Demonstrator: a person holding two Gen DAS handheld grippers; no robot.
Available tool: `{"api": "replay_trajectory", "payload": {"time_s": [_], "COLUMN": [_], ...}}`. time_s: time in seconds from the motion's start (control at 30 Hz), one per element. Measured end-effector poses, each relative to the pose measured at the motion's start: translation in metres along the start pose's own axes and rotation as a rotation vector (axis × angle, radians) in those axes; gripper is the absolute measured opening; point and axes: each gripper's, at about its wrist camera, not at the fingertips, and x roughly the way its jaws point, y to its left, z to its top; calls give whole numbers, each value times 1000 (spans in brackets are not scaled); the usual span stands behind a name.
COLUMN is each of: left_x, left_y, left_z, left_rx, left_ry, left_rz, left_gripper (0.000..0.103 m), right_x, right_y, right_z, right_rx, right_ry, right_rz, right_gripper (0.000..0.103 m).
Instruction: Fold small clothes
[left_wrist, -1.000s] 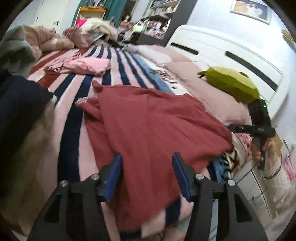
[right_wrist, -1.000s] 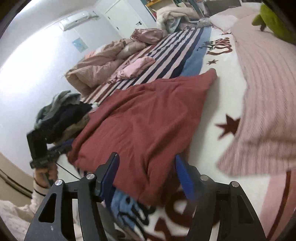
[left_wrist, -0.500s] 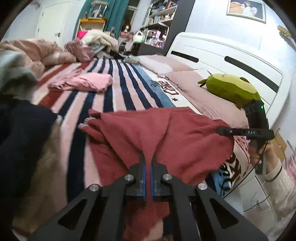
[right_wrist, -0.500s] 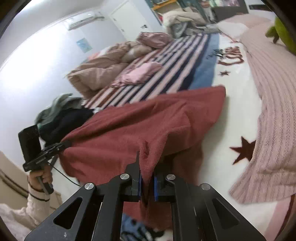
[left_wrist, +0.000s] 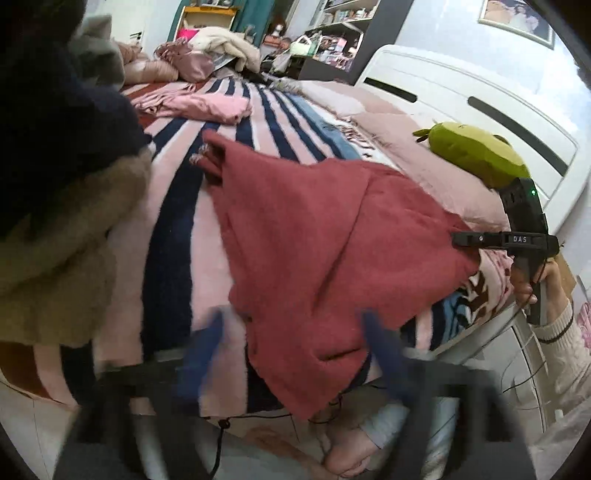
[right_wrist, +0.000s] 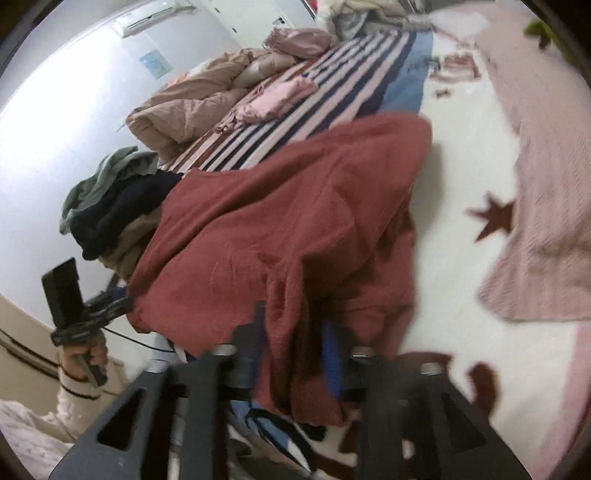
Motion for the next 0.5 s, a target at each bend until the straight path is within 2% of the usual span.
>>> {"api": "replay_trajectory", "payload": {"time_s": [0.03, 0.07, 0.13, 0.23, 0.3, 0.33, 0.37, 0.4, 0.43, 0.47, 0.5], "left_x": [-1, 1, 10, 38, 60, 68, 76, 82, 90, 98, 106], "left_y": [2, 5, 10, 17, 20, 20, 21, 23, 26, 27, 27], "left_z": [2, 5, 12, 28, 40, 46, 54, 59, 65, 70, 75], "left_rx": [-4, -26, -56, -93, -101, -99, -108, -122, -142, -154, -158], "left_ry": [-3, -3, 0, 26, 45, 41, 37, 38, 41, 49, 65], "left_rz": [-17, -32, -46, -68, -45, -47, -58, -62, -67, -79, -102], "left_gripper": [81, 81, 81, 81, 80, 80, 78, 74, 58, 33, 20], "right_x": [-7, -13, -14, 3, 17, 23, 28, 33, 38, 41, 41], "right_y": [0, -3, -16, -37, -43, -43, -41, -40, -39, -38, -35], "right_z": [1, 3, 6, 11, 13, 15, 17, 18, 19, 20, 20], "right_rx": [-9, -6, 48, 139, 161, 150, 142, 146, 156, 156, 146], "right_ry": [-22, -42, -32, 11, 22, 17, 13, 18, 27, 33, 28], "right_rz": [-35, -66, -77, -8, -1, 8, 21, 37, 47, 43, 31], "right_gripper": [67, 75, 75, 75, 72, 65, 49, 41, 22, 14, 12]}}
